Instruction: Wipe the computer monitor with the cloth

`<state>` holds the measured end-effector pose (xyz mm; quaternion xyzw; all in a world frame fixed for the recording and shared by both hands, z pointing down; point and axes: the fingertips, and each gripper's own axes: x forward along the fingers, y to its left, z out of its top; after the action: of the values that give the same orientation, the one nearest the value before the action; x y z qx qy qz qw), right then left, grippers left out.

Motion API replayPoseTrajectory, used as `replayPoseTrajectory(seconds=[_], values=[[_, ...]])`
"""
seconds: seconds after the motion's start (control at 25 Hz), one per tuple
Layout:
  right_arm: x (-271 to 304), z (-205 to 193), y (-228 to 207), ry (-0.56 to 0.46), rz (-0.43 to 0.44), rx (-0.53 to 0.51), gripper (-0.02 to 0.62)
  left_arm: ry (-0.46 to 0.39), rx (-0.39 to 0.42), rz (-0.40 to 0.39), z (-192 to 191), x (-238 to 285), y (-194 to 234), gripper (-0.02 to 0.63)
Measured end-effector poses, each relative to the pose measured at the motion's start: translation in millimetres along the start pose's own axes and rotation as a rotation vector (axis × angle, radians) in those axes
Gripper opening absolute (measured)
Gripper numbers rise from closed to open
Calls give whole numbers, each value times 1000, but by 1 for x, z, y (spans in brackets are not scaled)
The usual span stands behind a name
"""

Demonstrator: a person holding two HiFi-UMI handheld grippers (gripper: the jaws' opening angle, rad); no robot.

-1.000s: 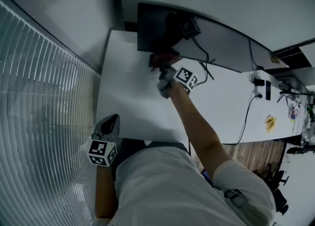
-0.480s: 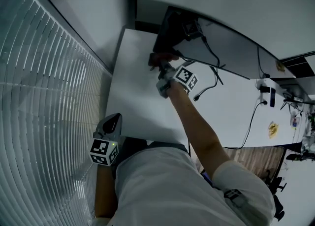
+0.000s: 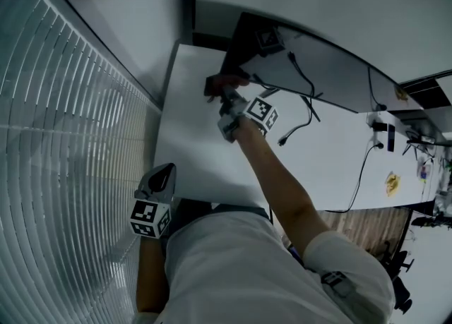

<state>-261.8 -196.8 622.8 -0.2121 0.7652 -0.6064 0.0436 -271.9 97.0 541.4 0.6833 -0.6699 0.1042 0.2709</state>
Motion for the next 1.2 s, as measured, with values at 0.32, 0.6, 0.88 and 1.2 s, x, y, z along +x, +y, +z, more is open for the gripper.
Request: replayPoseTrajectory(seconds=[0.32,0.6,0.88,1.2], values=[[-6,-19,37,42,82,-2,71,-15,28,-23,8,10,-7,6],[-34,-29,84,103,144,-144,71,-48,57,-34,30,16,-19,6],[-88,-15,108,112,155,-315,71,-76,100,-90,57,34,-53,6],[-164,15,117,87,102,-573,71,-118,138,-175,82,61,-98,6]])
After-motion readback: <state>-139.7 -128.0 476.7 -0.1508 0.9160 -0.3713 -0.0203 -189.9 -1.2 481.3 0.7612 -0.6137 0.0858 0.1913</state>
